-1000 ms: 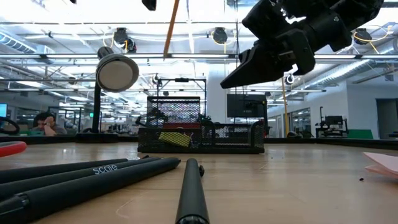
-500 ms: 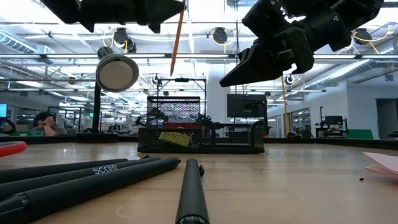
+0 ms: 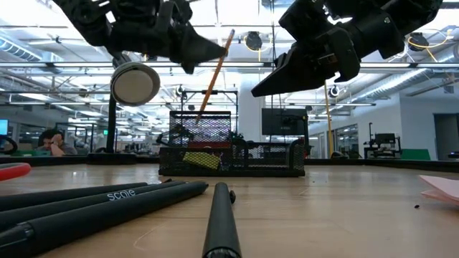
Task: Pick and place office supplies into organizer
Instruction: Put the yellow pencil into the black desk organizer
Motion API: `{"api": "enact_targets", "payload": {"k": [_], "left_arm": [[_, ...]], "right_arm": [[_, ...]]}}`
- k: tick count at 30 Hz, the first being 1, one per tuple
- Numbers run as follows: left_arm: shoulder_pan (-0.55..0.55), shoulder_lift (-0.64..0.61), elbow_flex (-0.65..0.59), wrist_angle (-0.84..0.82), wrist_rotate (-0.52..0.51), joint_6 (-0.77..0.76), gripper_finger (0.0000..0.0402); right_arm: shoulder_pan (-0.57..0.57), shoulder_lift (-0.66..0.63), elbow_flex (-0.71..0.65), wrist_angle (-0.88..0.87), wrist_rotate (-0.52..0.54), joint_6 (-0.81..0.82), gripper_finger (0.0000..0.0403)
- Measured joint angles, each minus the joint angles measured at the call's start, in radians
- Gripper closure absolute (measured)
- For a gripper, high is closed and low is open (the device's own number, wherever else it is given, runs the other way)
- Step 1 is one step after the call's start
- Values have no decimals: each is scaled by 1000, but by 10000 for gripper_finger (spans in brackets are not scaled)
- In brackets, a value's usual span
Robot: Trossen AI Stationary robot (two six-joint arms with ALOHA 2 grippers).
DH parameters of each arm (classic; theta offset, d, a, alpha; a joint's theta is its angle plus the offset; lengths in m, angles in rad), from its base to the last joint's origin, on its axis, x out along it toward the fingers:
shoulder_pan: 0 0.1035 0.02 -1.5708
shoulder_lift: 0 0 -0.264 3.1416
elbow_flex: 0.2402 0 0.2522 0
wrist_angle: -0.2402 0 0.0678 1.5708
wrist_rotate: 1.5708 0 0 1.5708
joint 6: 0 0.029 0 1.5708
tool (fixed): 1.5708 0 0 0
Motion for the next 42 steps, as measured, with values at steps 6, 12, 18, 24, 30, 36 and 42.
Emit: {"api": "enact_targets", "payload": {"k": [6,12,18,24,30,36,42], "left_arm": [[-3,18,0,-9,-10,-12,387],[-19,42,-1,-16,-55,-6,376],[-21,109,-1,4,-59,-5,387],[-21,150,0,12,-63,-22,376],[-24,149,0,-41,-85,-30,372],[-36,149,0,-81,-117,-30,372],[-42,149,0,-98,-133,-31,371]], "right_arm": [[0,0,0,0,0,-3,399],[0,0,0,0,0,-6,399],[0,0,0,-5,0,-3,399],[0,0,0,-8,0,5,399],[0,0,0,-8,0,5,399],[0,0,0,-8,0,5,399],[0,0,0,-8,0,5,399]]}}
